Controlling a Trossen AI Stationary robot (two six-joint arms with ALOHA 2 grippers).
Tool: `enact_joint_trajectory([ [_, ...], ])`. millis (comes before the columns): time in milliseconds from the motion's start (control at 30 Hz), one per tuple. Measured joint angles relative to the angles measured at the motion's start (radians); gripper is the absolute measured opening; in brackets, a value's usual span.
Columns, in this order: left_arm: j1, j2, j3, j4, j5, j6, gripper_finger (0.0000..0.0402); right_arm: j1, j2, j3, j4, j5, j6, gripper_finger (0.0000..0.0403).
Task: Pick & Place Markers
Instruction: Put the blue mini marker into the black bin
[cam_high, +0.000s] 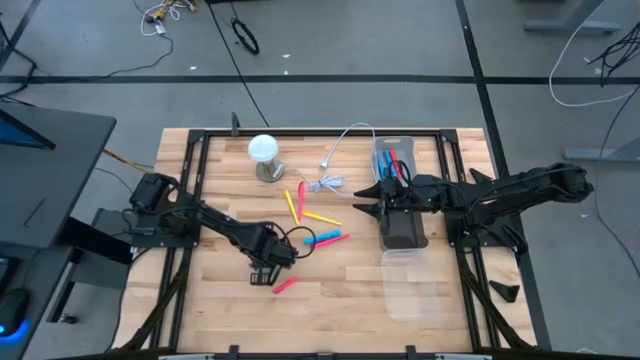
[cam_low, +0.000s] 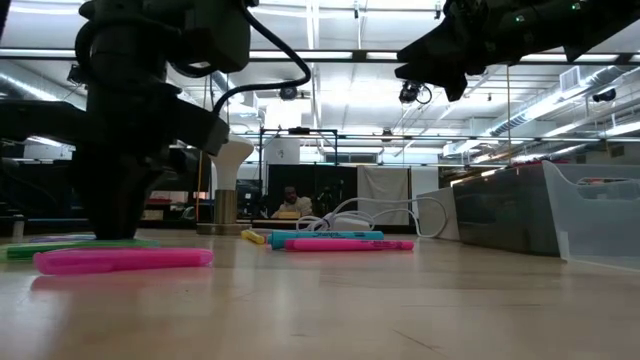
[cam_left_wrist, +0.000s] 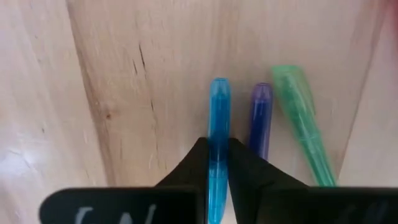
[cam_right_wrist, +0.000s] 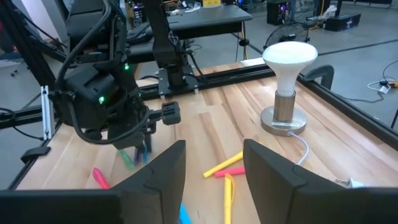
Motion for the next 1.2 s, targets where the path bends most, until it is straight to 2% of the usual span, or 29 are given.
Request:
enact_joint_trajectory([
  [233, 0.009, 0.005, 0.088, -0.066, -0.167, 0.065, 0.0039, 0.000, 0.000, 0.000, 0.000, 0.000, 0.019, 0.0162],
  [500, 0.048, 0.003, 0.181, -0.107, -0.206, 0.090, 0.0036, 0.000, 0.000, 0.000, 0.000, 0.000, 0.019, 0.0162],
  [733, 0.065, -0.006, 0.195, -0.106, -0.216, 0.077, 0.0036, 0.000, 0.000, 0.000, 0.000, 0.000, 0.011, 0.0162],
  [1200, 0.065, -0.129, 0.196, 0.127, -0.285, 0.083, 0.0036, 0.000, 0.000, 0.001, 0.021, 0.000, 0.011, 0.0162],
])
